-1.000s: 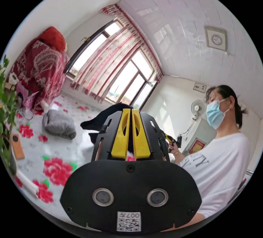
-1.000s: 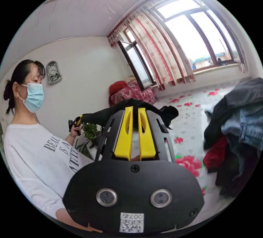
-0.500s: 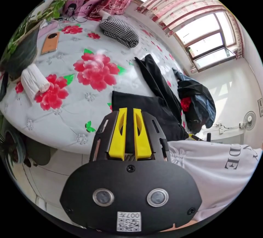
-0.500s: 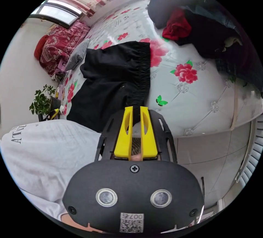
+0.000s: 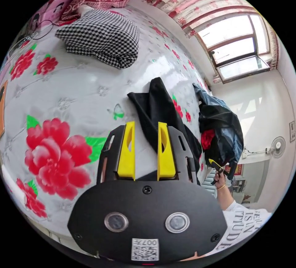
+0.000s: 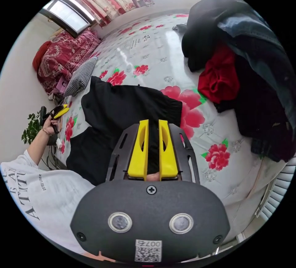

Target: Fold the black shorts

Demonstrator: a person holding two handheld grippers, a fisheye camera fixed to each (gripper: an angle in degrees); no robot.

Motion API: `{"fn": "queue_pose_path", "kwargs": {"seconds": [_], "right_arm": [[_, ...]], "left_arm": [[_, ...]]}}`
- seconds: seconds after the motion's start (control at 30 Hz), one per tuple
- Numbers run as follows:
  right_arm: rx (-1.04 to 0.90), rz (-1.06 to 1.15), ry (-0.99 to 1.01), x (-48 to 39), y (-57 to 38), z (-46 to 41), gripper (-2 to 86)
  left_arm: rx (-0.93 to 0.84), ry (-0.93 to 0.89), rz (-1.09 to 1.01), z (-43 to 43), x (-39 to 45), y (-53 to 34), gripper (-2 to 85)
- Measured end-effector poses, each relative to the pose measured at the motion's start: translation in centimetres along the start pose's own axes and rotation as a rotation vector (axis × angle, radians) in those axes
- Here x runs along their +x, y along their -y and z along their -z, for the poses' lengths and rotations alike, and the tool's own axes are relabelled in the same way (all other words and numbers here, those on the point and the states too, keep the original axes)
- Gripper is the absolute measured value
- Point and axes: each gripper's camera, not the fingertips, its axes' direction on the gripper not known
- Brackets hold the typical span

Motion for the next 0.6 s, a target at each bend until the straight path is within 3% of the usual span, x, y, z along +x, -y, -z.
{"fn": "queue_pose_path", "kwargs": {"seconds": [0.23, 0.33, 0.4, 0.6], "right_arm": [[-0.114, 0.024, -0.092, -1.1, 6.9, -5.7, 5.7], [-0.169, 0.018, -0.136, -0.7, 8.4, -7.9, 4.8], [-0.2, 0.014, -0.157, -0.3, 9.1, -8.9, 4.1], [-0.188, 0.005, -0.194, 0.6, 10.7, -9.0, 1.8]], "left_arm": [[-0.081, 0.159, 0.083, -8.6, -0.6, 9.0, 9.7], [-0.087, 0.278, 0.092, -10.4, -1.1, 10.2, 0.6], [-0.102, 0.218, 0.039, -10.7, -1.7, 10.0, -0.5], [0.189, 0.311, 0.138, -0.8, -5.9, 0.6, -0.7]]}}
